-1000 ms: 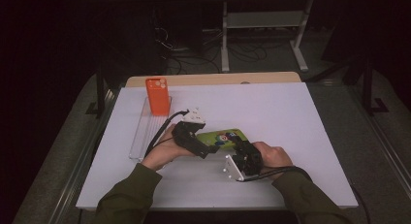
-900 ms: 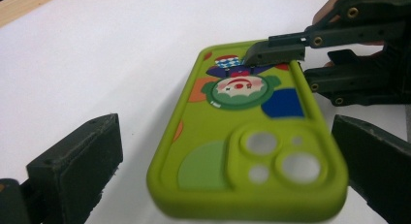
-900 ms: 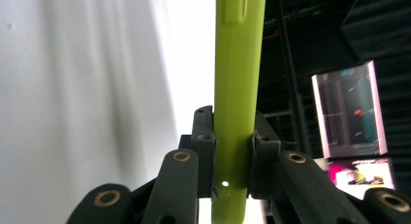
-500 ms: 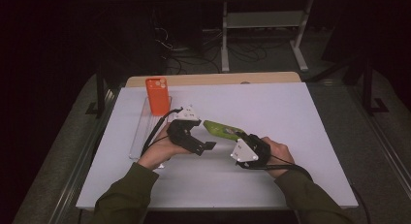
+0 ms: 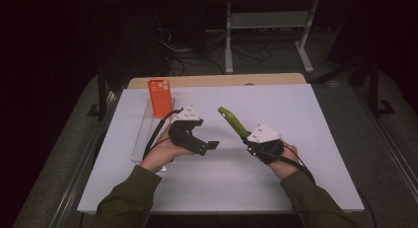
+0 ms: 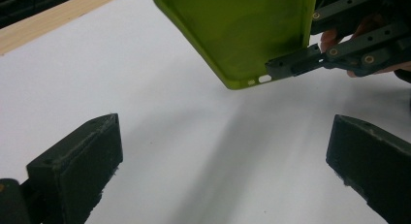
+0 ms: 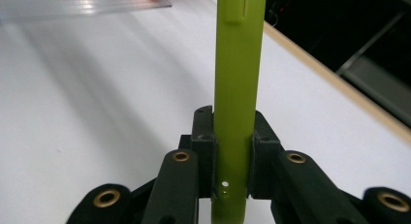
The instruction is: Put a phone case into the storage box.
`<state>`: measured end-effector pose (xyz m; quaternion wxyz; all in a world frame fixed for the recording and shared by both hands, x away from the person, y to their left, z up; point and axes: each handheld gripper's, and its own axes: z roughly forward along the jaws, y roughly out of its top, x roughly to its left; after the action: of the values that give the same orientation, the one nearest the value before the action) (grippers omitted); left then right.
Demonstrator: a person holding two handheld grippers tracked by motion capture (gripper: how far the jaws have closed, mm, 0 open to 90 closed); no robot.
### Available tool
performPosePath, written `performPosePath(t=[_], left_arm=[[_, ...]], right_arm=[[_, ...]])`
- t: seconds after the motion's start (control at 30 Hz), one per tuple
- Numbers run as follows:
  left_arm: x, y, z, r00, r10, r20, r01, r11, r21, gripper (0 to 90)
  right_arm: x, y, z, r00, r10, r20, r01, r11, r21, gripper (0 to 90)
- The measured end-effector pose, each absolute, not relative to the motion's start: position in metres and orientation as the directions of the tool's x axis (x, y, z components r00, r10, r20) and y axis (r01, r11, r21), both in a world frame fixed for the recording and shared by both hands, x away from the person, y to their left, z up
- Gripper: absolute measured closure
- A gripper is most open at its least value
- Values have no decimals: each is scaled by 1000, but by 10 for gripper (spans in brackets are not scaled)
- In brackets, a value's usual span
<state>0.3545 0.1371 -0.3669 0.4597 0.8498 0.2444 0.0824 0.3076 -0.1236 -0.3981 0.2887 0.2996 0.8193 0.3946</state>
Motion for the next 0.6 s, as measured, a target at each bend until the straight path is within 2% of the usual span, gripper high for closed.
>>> performPosePath(t=[0.37,0.6], left_arm=[[357,138,-369,852,516,-85,351,-444,824,0],[359,140,-368,824,558,-101,377,-406,832,0]], right_arm=[[320,-139,-396,-647,762,17,411,330,850,764],[321,-142,-397,-629,774,68,459,299,837,764]])
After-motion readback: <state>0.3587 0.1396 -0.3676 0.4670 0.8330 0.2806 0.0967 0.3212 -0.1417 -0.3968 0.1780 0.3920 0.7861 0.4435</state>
